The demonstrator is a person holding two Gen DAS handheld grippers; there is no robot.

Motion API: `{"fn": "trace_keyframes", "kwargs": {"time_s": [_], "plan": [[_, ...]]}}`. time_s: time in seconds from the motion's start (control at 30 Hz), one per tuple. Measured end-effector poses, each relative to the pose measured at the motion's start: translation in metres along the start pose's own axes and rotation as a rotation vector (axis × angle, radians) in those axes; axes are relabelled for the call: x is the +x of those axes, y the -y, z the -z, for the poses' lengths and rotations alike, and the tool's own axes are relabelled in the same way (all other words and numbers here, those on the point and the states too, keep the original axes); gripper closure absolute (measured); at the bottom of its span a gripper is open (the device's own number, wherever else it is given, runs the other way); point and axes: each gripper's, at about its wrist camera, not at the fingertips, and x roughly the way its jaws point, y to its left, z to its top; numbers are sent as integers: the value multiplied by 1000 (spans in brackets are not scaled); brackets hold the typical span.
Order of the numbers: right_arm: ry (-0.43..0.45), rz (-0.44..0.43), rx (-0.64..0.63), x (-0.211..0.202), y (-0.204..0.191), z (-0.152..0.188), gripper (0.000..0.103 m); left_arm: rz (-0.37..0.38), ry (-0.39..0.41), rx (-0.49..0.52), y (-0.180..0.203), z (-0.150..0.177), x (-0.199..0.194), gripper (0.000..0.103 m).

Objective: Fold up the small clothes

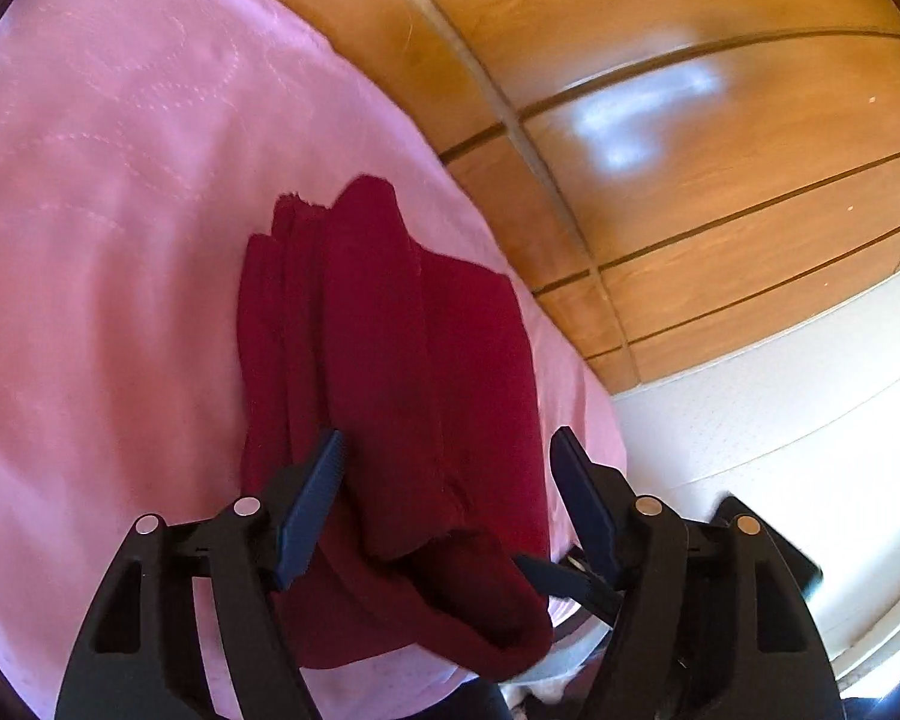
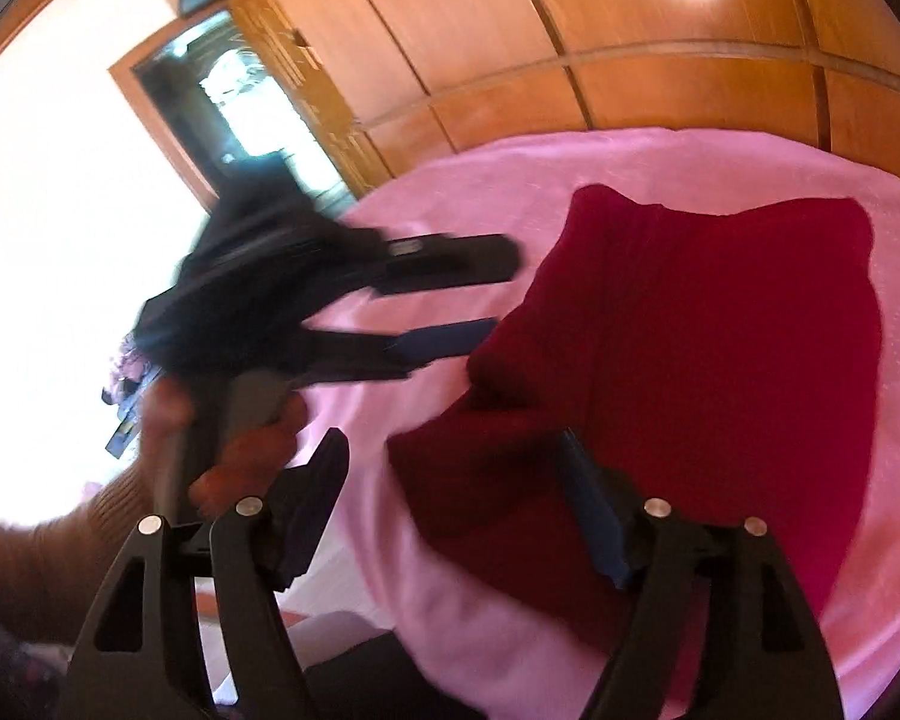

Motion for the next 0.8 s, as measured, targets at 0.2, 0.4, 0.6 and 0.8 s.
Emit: {"fn": "trace_keyframes", "kwargs": {"time_s": [0.2,0.4,0.6,0.8], "plan": [[16,114,45,-40,26,29,32,-99,-59,10,9,-10,22,31],[15,133,87,-55,33,50,37,-243,-102,78,31,-12,45,42],[-23,100,39,-33,12,57,37,-480,-96,301,48,4,53,88],[-69,111,39,-2,16,69,37,-508,-68,240,3,8,40,87]]}}
